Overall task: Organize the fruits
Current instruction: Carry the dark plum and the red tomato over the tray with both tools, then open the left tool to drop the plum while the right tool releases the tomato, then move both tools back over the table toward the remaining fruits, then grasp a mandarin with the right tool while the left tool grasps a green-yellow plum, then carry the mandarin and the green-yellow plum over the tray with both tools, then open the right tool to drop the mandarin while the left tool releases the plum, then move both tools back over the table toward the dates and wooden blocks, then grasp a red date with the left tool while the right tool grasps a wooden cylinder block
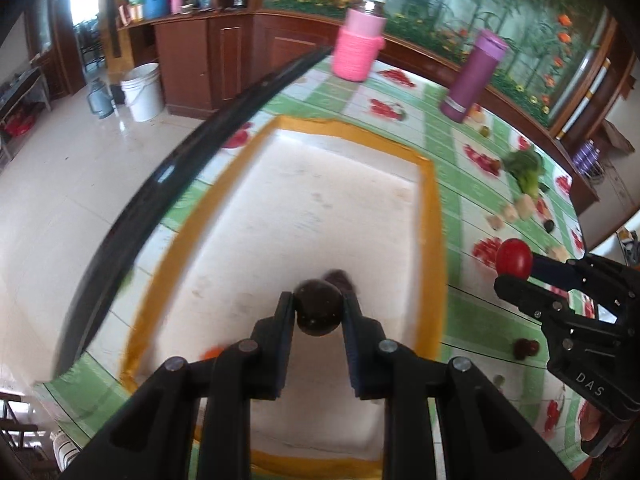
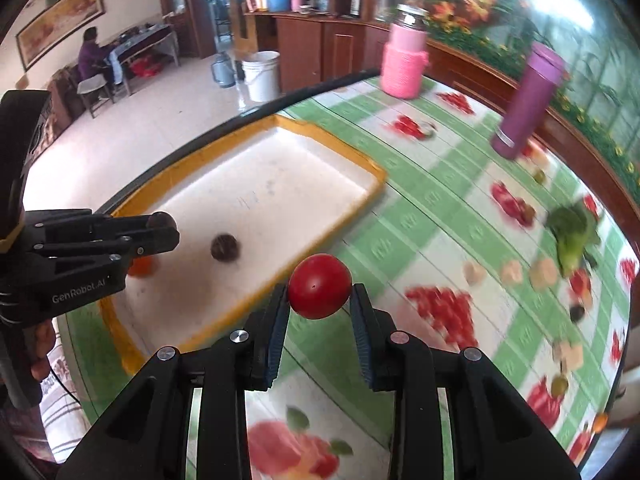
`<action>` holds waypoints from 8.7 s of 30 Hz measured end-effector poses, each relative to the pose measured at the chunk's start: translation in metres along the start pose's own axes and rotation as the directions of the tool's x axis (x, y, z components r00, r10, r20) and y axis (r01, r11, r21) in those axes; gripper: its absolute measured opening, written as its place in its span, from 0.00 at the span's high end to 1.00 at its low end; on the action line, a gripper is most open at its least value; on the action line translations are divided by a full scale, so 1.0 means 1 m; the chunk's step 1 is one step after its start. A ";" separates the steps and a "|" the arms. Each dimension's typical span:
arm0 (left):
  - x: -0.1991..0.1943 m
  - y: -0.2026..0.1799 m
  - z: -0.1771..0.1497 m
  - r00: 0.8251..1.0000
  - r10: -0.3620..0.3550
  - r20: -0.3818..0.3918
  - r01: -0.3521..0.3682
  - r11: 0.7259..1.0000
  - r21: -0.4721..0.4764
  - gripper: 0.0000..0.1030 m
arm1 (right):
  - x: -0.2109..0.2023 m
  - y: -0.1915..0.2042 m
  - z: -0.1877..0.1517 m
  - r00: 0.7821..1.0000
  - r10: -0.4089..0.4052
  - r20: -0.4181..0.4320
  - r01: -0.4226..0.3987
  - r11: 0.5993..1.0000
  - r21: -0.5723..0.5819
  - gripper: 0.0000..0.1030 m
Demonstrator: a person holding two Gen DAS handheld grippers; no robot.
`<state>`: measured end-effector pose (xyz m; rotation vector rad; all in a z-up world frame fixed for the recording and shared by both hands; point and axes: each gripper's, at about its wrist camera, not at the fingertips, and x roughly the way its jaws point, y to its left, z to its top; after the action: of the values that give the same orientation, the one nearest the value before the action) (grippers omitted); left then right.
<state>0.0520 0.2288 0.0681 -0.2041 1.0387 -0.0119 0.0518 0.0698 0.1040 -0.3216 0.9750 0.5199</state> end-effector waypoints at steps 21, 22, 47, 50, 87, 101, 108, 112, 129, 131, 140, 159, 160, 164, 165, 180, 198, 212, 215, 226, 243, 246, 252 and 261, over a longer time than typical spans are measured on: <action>0.064 0.045 0.025 0.988 0.081 -0.134 -0.087 0.995 -0.045 0.74 | 0.115 0.034 0.046 0.994 0.037 -0.103 -0.047 0.994 -0.101 0.72; 0.064 0.044 0.025 0.988 0.085 -0.130 -0.091 0.995 -0.039 0.74 | 0.116 0.034 0.045 0.994 0.032 -0.105 -0.043 0.994 -0.104 0.72; -0.011 0.033 -0.011 0.981 0.194 0.023 -0.194 0.981 -0.027 0.24 | 0.026 0.014 0.016 0.999 -0.005 -0.048 0.004 1.000 -0.012 0.51; -0.016 0.022 -0.015 0.983 0.180 0.023 -0.180 0.984 -0.014 0.24 | 0.006 0.008 0.003 0.999 -0.021 -0.027 0.020 1.000 -0.008 0.47; 0.045 -0.330 -0.047 0.988 0.012 -0.155 0.068 0.863 0.501 0.18 | -0.079 -0.284 -0.271 0.934 -0.255 -0.248 0.352 0.761 0.544 0.45; 0.114 -0.423 -0.032 0.988 -0.050 -0.144 0.108 0.898 0.427 0.58 | -0.080 -0.299 -0.281 0.967 -0.207 -0.148 0.255 0.793 0.553 0.66; 0.108 -0.408 -0.034 0.984 -0.126 -0.128 0.168 0.897 0.409 0.74 | -0.084 -0.298 -0.284 0.972 -0.192 -0.133 0.234 0.802 0.549 0.66; 0.077 -0.375 -0.044 0.975 -0.181 -0.132 0.218 0.898 0.382 0.74 | -0.094 -0.293 -0.286 0.974 -0.195 -0.119 0.228 0.816 0.531 0.66; 0.003 -0.223 -0.066 0.983 -0.166 -0.076 0.181 0.947 0.266 0.74 | -0.113 -0.211 -0.234 0.968 -0.231 -0.103 0.253 0.884 0.393 0.66; 0.001 -0.207 -0.062 0.985 -0.160 -0.069 0.172 0.954 0.245 0.74 | -0.108 -0.199 -0.219 0.972 -0.214 -0.093 0.234 0.893 0.384 0.66; -0.007 -0.133 -0.046 0.994 -0.108 -0.015 0.109 0.981 0.159 0.74 | -0.081 -0.140 -0.143 0.987 -0.155 -0.045 0.162 0.940 0.300 0.66; 0.019 0.012 0.009 0.998 0.058 -0.008 -0.058 0.998 -0.011 0.73 | 0.016 -0.037 0.017 1.000 0.002 -0.013 0.000 0.988 0.152 0.67; 0.022 0.017 0.014 0.998 0.062 -0.016 -0.062 0.998 -0.017 0.73 | 0.023 -0.032 0.024 1.000 0.006 -0.010 -0.005 0.990 0.141 0.67; 0.036 0.029 0.032 0.997 0.068 -0.039 -0.069 0.997 -0.031 0.73 | 0.048 -0.019 0.048 1.000 0.010 -0.009 -0.008 0.993 0.119 0.67; 0.040 0.031 0.036 0.996 0.071 -0.047 -0.073 0.997 -0.032 0.73 | 0.055 -0.018 0.052 1.000 0.011 -0.012 -0.009 0.993 0.118 0.67; 0.089 0.035 0.063 0.990 0.062 -0.129 -0.065 0.998 -0.015 0.73 | 0.128 -0.008 0.074 0.993 -0.002 -0.117 0.011 0.997 0.079 0.66; 0.073 0.033 0.048 0.990 0.119 -0.081 -0.112 0.991 0.077 0.56 | 0.111 -0.011 0.070 0.993 -0.030 -0.117 0.042 0.994 0.099 0.60; -0.003 0.026 0.009 0.981 0.176 0.075 -0.180 0.983 0.046 0.20 | 0.029 -0.008 0.014 0.997 0.023 -0.079 -0.015 0.995 0.096 0.50; -0.017 0.017 -0.003 0.977 0.192 0.093 -0.196 0.980 0.031 0.19 | 0.016 -0.012 -0.012 0.995 0.026 -0.099 -0.018 0.996 0.083 0.50; -0.025 -0.077 -0.039 0.977 0.203 0.063 -0.208 0.974 0.092 0.16 | -0.045 -0.112 -0.134 0.991 -0.048 -0.128 0.069 0.984 0.167 0.47; -0.002 -0.216 -0.067 0.987 0.152 -0.059 -0.128 0.944 0.306 0.15 | -0.003 -0.306 -0.139 0.983 -0.157 -0.091 0.179 0.923 0.341 0.45; 0.006 -0.220 -0.070 0.983 0.154 -0.096 -0.115 0.938 0.326 0.15 | 0.014 -0.304 -0.134 0.976 -0.184 -0.118 0.208 0.948 0.242 0.50; 0.030 -0.232 -0.078 0.974 0.151 -0.168 -0.079 0.925 0.373 0.15 | 0.010 -0.298 -0.135 0.987 -0.153 -0.041 0.158 0.968 0.197 0.70; 0.061 -0.242 -0.079 0.971 0.088 -0.223 0.001 0.929 0.371 0.41 | -0.018 -0.278 -0.151 0.998 -0.065 -0.014 0.067 0.973 0.220 0.70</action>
<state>0.0364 -0.0278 0.0191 0.1687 1.2577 -0.1947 0.0918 -0.2399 0.0472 -0.1562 1.0151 0.3464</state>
